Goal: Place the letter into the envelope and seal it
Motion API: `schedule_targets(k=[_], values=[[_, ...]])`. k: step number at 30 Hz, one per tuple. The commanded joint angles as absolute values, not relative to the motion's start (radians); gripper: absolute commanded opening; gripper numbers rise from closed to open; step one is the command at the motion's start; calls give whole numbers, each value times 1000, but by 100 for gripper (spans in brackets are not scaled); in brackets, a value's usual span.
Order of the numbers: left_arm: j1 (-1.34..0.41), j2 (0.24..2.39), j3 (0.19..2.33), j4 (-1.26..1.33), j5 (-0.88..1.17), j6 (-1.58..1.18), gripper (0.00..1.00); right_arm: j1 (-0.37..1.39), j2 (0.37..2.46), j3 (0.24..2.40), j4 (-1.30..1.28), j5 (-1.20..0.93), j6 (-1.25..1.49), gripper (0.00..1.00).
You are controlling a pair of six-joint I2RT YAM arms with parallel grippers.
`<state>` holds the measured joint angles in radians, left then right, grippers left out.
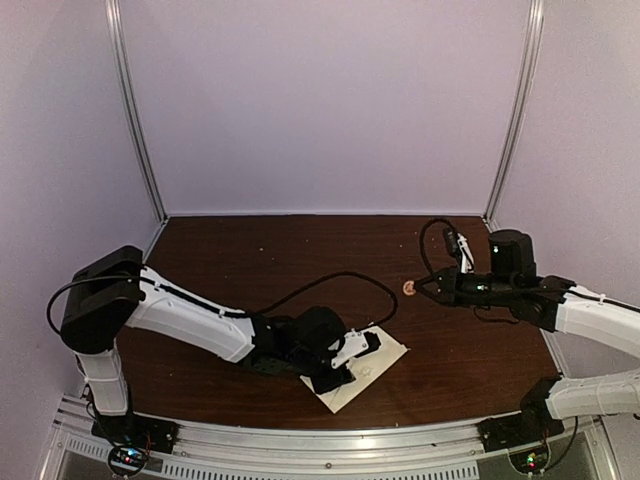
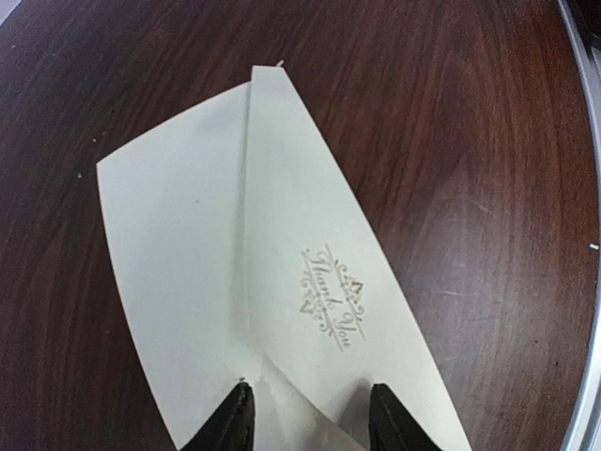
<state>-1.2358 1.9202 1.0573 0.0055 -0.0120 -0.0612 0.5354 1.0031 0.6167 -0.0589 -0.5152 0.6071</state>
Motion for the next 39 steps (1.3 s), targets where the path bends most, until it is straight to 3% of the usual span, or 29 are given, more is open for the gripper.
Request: schedule_targets(k=[1,6,14,26,39], values=[[-1229,1802,1063,28,-125,-130,51,540,983,580,-70,-489,623,0],[-1232,1711,1079,20,-5,-211,59,541,980,573,-63,-500,626,0],[-1263,1699,1082,89,280,-371,38,541,963,568,-55,-513,624,0],[-1245,1824,1056,72,170,-394,24,548,947,561,-61,-543,622,0],[-1227,1879,1012,92,101,-328,22,574,990,555,-36,-561,626,0]])
